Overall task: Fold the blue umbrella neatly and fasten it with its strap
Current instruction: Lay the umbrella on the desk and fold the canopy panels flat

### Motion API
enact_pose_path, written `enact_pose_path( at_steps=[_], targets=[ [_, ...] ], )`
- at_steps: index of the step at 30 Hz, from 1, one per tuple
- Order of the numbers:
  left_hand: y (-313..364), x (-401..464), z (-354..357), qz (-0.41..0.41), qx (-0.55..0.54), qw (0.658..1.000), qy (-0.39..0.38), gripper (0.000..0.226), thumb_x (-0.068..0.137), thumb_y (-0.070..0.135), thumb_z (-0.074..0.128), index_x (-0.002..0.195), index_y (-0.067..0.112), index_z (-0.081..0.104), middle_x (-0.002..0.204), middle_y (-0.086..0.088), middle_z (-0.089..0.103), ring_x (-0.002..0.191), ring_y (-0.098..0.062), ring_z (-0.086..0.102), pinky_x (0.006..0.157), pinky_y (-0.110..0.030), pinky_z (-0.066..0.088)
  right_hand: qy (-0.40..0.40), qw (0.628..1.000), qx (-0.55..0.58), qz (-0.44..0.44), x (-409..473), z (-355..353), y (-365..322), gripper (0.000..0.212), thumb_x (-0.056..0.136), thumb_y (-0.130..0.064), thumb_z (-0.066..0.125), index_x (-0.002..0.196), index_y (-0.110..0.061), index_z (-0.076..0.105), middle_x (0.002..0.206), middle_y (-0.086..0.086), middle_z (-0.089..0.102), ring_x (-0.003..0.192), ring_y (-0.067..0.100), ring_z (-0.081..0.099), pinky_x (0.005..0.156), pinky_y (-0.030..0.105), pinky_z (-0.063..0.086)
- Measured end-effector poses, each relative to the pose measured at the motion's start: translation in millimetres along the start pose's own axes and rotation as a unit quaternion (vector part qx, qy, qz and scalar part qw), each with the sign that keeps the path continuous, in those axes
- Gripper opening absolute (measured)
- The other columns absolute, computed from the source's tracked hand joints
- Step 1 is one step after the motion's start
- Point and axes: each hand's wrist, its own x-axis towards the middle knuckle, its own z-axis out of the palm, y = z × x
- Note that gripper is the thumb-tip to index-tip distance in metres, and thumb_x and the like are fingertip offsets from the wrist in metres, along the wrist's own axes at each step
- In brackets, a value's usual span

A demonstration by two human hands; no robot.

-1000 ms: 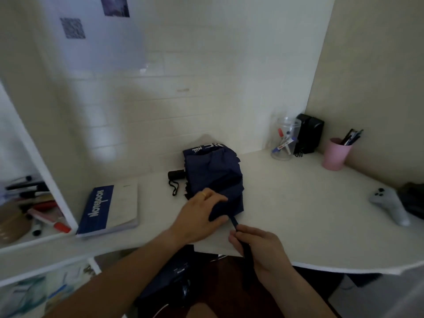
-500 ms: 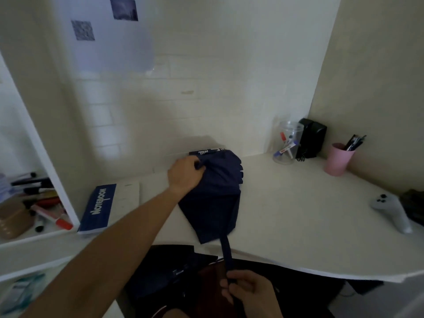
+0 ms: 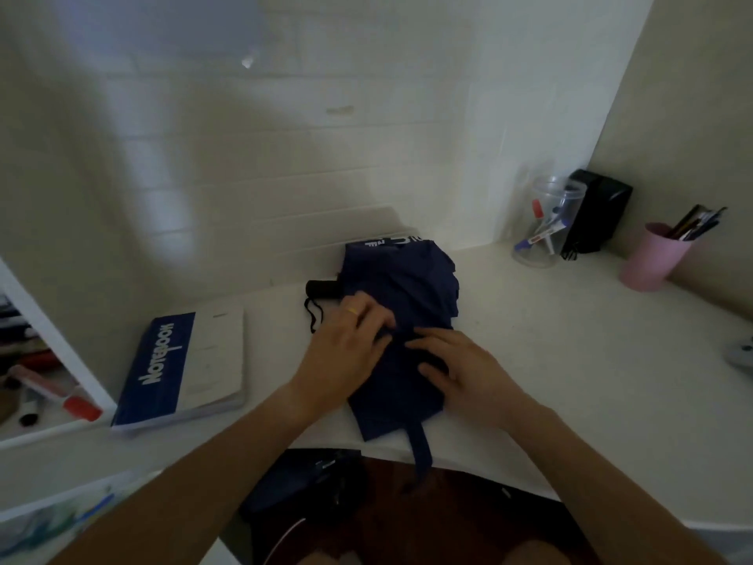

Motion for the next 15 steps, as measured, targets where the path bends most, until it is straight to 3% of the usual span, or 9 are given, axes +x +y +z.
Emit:
enact_pose_path(
  at_steps=[2,5,7,9,15],
  targets=[
    [-5,-25,4,0.049,0.035,0.993,-0.106,0.039,0.101,0.042,0.053,0.132,0.021,0.061,0.135,-0.006,0.057,0.125,-0.025,0.055,0.108,-0.043,0.043,-0.042,0.999,-0.023,-0.025,2,8,7,0.048,0.102,-0.042,0.048,0.149,-0.034,0.043,0.161,-0.01,0.033,0.147,0.011,0.029,0.118,0.022,0.021],
    [-12,-49,4,0.002,0.041,0.964,-0.262,0.069,0.1,0.069,0.026,0.159,0.033,0.025,0.168,0.002,0.02,0.156,-0.017,0.014,0.126,-0.043,0.01,-0.131,0.989,-0.064,-0.025,1,13,13,0.062,0.103,-0.054,0.035,0.159,-0.035,0.015,0.168,-0.011,0.004,0.154,0.009,-0.001,0.125,0.027,0.001],
    [-16,-50,0,-0.03,0.046,0.938,-0.342,0.081,0.093,0.08,0.019,0.16,0.039,0.003,0.17,0.007,-0.004,0.156,-0.012,-0.01,0.127,-0.041,-0.004,-0.174,0.98,-0.099,-0.015,-2,13,14,0.068,0.101,-0.064,0.025,0.158,-0.041,0.0,0.166,-0.015,-0.012,0.152,0.005,-0.016,0.125,0.031,-0.006],
    [-18,-48,-6,-0.035,0.062,0.919,-0.389,0.091,0.085,0.089,0.017,0.158,0.042,-0.01,0.168,0.01,-0.017,0.154,-0.011,-0.021,0.126,-0.043,-0.009,-0.195,0.971,-0.137,-0.009,-7,12,15,0.073,0.096,-0.073,0.019,0.156,-0.044,-0.01,0.164,-0.016,-0.021,0.15,0.004,-0.023,0.122,0.028,-0.012],
    [-20,-44,-16,-0.053,0.097,0.9,-0.422,0.108,0.076,0.097,0.022,0.157,0.037,-0.019,0.166,0.007,-0.025,0.152,-0.014,-0.027,0.126,-0.047,-0.01,-0.229,0.96,-0.161,-0.003,-15,-5,14,0.088,0.09,-0.082,0.019,0.157,-0.037,-0.016,0.161,-0.015,-0.026,0.149,0.003,-0.023,0.123,0.03,-0.01]
  ],
)
